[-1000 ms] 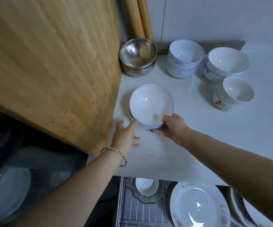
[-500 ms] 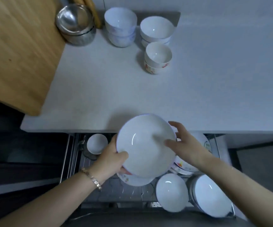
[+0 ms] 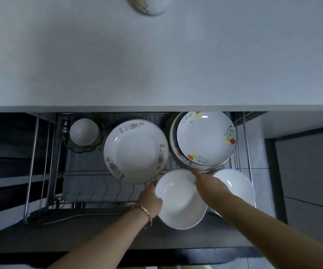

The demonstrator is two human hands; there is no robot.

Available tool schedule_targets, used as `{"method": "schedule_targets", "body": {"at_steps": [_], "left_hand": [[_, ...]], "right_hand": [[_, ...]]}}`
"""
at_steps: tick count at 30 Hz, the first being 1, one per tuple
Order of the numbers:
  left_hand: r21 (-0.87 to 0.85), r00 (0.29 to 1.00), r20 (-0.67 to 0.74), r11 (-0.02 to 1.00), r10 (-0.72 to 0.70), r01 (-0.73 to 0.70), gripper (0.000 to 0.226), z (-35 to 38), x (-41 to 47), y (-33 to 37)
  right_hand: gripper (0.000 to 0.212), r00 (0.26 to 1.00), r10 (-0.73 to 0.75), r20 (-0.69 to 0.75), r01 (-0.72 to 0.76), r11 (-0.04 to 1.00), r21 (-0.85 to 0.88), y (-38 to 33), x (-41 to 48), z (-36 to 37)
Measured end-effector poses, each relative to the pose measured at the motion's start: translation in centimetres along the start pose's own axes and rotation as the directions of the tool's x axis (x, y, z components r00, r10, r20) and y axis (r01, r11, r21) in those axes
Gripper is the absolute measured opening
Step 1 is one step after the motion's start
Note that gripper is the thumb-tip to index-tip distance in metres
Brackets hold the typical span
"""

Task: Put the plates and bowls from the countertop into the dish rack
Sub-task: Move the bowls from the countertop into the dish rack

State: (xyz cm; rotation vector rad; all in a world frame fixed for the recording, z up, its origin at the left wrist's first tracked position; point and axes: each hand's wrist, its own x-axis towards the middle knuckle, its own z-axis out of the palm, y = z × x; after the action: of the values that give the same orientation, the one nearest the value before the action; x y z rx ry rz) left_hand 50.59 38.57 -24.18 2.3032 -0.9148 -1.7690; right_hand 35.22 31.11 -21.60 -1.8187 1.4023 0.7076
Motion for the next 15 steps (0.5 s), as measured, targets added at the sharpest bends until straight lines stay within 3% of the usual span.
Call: {"method": "schedule_targets", "body": {"at_steps": [6,9,15], "left_hand": [[0.012,0.994,-0.034,0.995,-0.1,0.101,0.046,1.8,3.5,-1.2],[0.045,0.994,-0.029,0.993,-0.108,0.109,0.044,2.5,4.0,-1.8],[0.066,0.979,-0.149,0.987,-0.137,0.148,0.044,3.9,4.3,-1.8]], "right_hand": [[0.044,0.998,-0.048,-0.027,0.038,0.954,-0.296,0.0,2.8,1.4],[0.043,0.998,-0.037,-0.055,0.017,0.941,-0.339,-0.2,3.2,1.5],[0.036,0.995,-0.006,-0.104,-0.032,0.935,-0.353,0.3,4.4,2.4]]}}
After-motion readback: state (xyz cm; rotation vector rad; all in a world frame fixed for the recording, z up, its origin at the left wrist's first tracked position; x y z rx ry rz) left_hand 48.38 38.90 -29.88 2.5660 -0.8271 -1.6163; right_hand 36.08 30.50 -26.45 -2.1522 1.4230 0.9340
